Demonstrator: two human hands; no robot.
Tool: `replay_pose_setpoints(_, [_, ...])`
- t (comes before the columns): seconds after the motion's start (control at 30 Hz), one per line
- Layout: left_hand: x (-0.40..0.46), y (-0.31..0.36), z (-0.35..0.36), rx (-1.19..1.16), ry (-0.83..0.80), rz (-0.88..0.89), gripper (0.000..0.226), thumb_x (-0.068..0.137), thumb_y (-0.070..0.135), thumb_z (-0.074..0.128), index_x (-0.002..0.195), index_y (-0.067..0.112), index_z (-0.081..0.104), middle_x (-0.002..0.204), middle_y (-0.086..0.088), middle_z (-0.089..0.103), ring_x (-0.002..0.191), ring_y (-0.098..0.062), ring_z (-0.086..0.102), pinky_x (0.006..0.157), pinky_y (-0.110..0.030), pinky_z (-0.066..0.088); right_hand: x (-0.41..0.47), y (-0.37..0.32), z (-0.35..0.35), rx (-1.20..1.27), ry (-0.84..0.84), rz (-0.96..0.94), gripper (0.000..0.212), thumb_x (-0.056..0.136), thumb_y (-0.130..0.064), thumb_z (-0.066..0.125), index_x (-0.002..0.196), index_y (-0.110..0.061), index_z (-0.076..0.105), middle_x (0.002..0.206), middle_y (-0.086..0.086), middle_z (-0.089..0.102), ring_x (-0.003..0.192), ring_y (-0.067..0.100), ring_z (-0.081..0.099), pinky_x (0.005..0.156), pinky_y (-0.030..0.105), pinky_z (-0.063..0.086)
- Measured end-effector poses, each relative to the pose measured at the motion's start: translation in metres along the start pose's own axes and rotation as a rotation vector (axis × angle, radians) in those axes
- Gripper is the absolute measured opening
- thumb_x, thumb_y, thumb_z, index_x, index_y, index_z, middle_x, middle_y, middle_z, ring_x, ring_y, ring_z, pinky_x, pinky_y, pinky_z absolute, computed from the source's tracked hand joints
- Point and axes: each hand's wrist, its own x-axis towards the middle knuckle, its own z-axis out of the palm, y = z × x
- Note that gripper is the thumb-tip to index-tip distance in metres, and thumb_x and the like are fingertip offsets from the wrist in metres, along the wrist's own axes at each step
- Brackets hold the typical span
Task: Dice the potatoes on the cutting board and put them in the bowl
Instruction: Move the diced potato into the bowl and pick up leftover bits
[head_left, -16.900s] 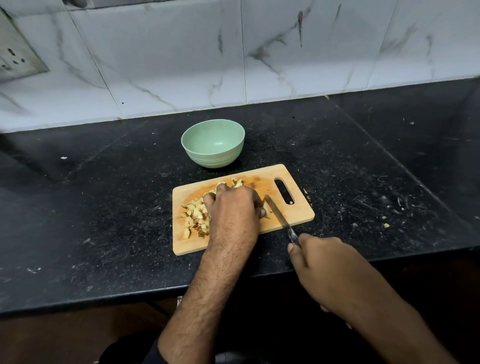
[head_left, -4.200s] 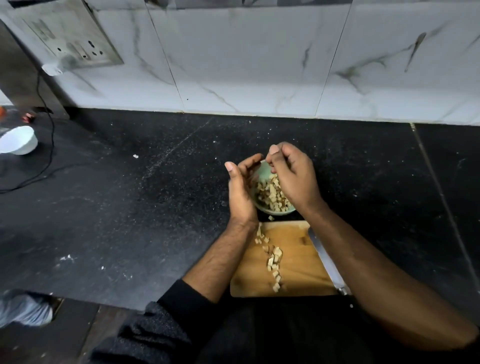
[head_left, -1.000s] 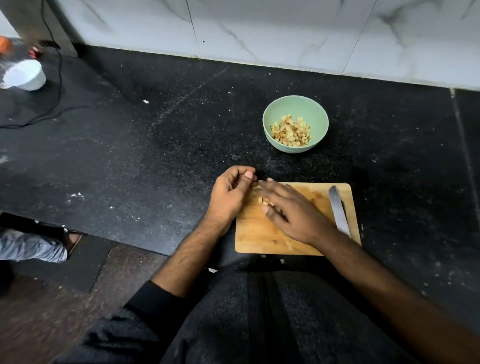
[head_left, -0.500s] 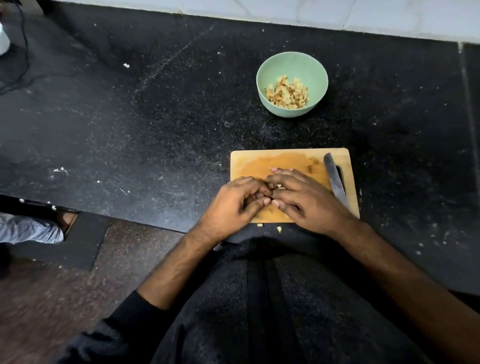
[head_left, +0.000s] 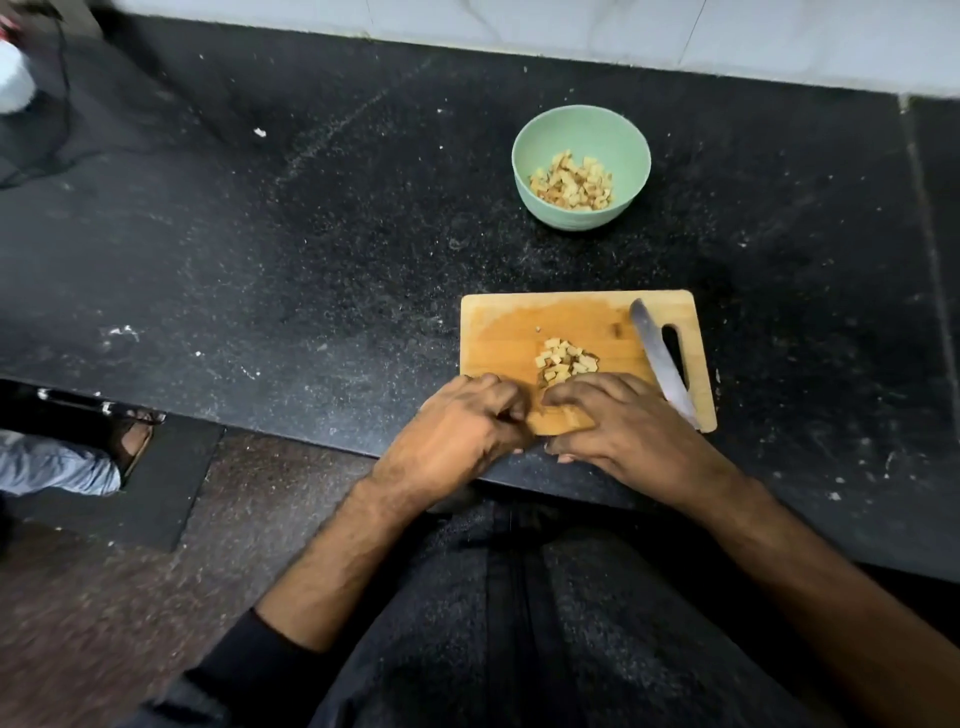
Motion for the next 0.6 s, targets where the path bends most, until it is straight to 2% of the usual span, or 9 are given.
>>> replay_pose_setpoints(0.1, [0.001, 0.004, -0.002, 0.122, -0.068, 0.026, 0.025, 0.08, 0.024, 0.08, 0.103, 0.03, 0.075, 0.11, 0.007, 0.059, 0.098, -0.014, 0.051, 0.076, -0.028, 0.033, 0.002, 0.0, -0.003, -0.043, 0.001, 0.036, 0.013, 0.084, -0.037, 0.076, 0.096, -0.034, 0.071, 0.133, -0.005, 0.053, 0.13, 0.022, 0.045, 0.095, 0.044, 0.046])
replay_pose_setpoints(0.17, [0.001, 0.003, -0.004, 0.197, -0.1, 0.044, 0.032, 0.078, 0.02, 0.08, 0.107, 0.028, 0.072, 0.114, 0.005, 0.059, 0.1, -0.014, 0.05, 0.079, -0.029, 0.037, 0.0, -0.001, -0.004, -0.084, 0.011, 0.034, 0.015, 0.086, -0.036, 0.075, 0.097, -0.032, 0.067, 0.128, -0.005, 0.051, 0.127, 0.022, 0.046, 0.094, 0.042, 0.046])
replay_pose_setpoints(0.23, [0.0, 0.002, -0.003, 0.25, -0.111, 0.061, 0.041, 0.074, 0.014, 0.081, 0.113, 0.022, 0.068, 0.118, 0.001, 0.059, 0.103, -0.015, 0.051, 0.084, -0.03, 0.044, -0.003, -0.002, -0.006, -0.051, 0.101, 0.038, 0.011, 0.093, -0.035, 0.064, 0.101, -0.028, 0.065, 0.122, -0.005, 0.052, 0.122, 0.02, 0.047, 0.094, 0.038, 0.044])
replay_pose_setpoints(0.3, [-0.001, 0.002, -0.003, 0.262, -0.108, 0.066, 0.046, 0.072, 0.009, 0.081, 0.115, 0.017, 0.065, 0.12, -0.001, 0.06, 0.104, -0.015, 0.052, 0.087, -0.03, 0.05, 0.002, -0.002, -0.011, 0.034, 0.245, 0.152, 0.014, 0.098, -0.032, 0.057, 0.101, -0.023, 0.067, 0.113, -0.005, 0.053, 0.114, 0.019, 0.049, 0.095, 0.037, 0.043])
replay_pose_setpoints(0.37, [0.002, 0.002, -0.005, 0.247, -0.111, 0.063, 0.041, 0.079, 0.008, 0.074, 0.117, 0.016, 0.063, 0.121, 0.0, 0.059, 0.106, -0.015, 0.052, 0.09, -0.031, 0.052, 0.015, 0.004, -0.012, 0.112, 0.354, 0.318, 0.009, 0.097, -0.023, 0.064, 0.101, -0.019, 0.071, 0.103, -0.006, 0.055, 0.104, 0.016, 0.051, 0.095, 0.042, 0.049])
replay_pose_setpoints(0.43, [0.005, 0.002, -0.007, 0.263, -0.106, 0.073, 0.036, 0.083, 0.01, 0.069, 0.118, 0.016, 0.061, 0.119, 0.0, 0.059, 0.106, -0.016, 0.053, 0.091, -0.031, 0.051, 0.025, 0.008, -0.008, 0.188, 0.385, 0.409, 0.009, 0.096, -0.015, 0.066, 0.103, -0.017, 0.072, 0.097, -0.006, 0.057, 0.096, 0.014, 0.053, 0.089, 0.046, 0.053])
replay_pose_setpoints(0.53, [-0.002, -0.004, -0.01, 0.247, -0.084, 0.082, 0.037, 0.083, 0.015, 0.072, 0.118, 0.02, 0.063, 0.115, 0.001, 0.058, 0.103, -0.016, 0.052, 0.084, -0.031, 0.053, 0.027, 0.01, 0.0, 0.239, 0.429, 0.449, 0.012, 0.099, -0.012, 0.062, 0.108, -0.018, 0.07, 0.1, -0.006, 0.059, 0.095, 0.012, 0.053, 0.081, 0.043, 0.053])
replay_pose_setpoints(0.6, [-0.012, -0.013, -0.01, 0.275, -0.07, 0.1, 0.042, 0.084, 0.019, 0.075, 0.124, 0.021, 0.064, 0.117, 0.0, 0.058, 0.105, -0.017, 0.052, 0.081, -0.032, 0.054, 0.027, 0.01, -0.001, 0.254, 0.447, 0.47, 0.017, 0.101, -0.022, 0.06, 0.116, -0.019, 0.067, 0.112, -0.007, 0.058, 0.107, 0.013, 0.053, 0.092, 0.04, 0.051])
